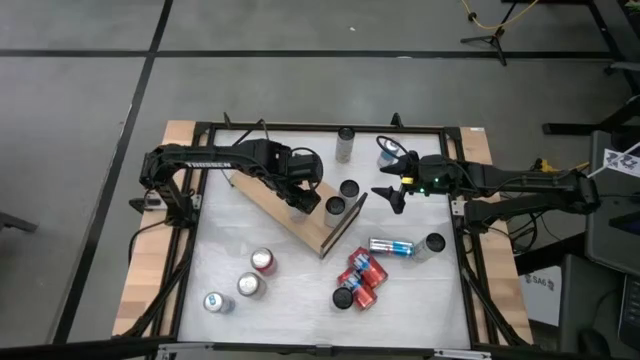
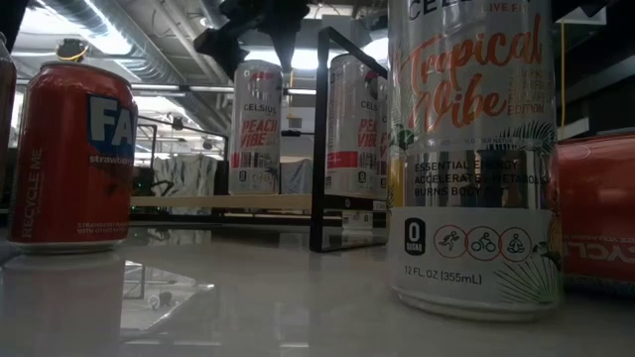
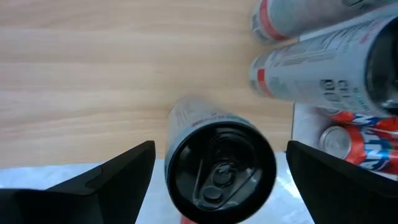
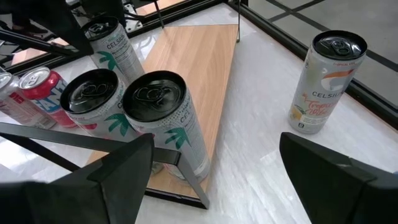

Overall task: Place canned beverage on shelf
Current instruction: Put the white-pink soda can on the shelf aligned with the other white-pink soda cans

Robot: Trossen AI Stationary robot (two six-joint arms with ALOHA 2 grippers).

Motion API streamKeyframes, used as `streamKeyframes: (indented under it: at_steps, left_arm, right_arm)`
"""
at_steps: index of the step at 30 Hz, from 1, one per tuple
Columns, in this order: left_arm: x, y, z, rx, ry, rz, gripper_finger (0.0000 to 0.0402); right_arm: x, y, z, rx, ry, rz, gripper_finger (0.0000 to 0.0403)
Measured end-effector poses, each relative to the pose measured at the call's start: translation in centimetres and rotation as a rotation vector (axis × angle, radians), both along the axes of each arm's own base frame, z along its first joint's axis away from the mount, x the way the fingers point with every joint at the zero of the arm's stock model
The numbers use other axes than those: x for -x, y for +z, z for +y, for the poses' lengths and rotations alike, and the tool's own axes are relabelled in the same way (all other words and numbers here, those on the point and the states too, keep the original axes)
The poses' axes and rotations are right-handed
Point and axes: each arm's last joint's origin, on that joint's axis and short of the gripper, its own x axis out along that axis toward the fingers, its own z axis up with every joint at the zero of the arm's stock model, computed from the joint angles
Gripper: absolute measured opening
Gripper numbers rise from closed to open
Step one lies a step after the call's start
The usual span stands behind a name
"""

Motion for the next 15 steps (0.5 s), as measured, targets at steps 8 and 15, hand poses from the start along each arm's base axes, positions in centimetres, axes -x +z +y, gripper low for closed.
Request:
streamKeyframes:
  at_steps: [8, 15]
  left_arm:
    - [-0.1, 0.6, 0.0, -0.007, -0.011, -0.061, 0.0355]
    - [-0.1, 1.1, 0.0, -0.039, -0.096, -0.096, 0.0355]
  right_arm:
    - [0.0, 0.0, 0.0, 0.000, 0.000, -0.001, 0.0342]
    - [0.0, 0.0, 0.0, 0.000, 0.000, -0.001, 0.0342]
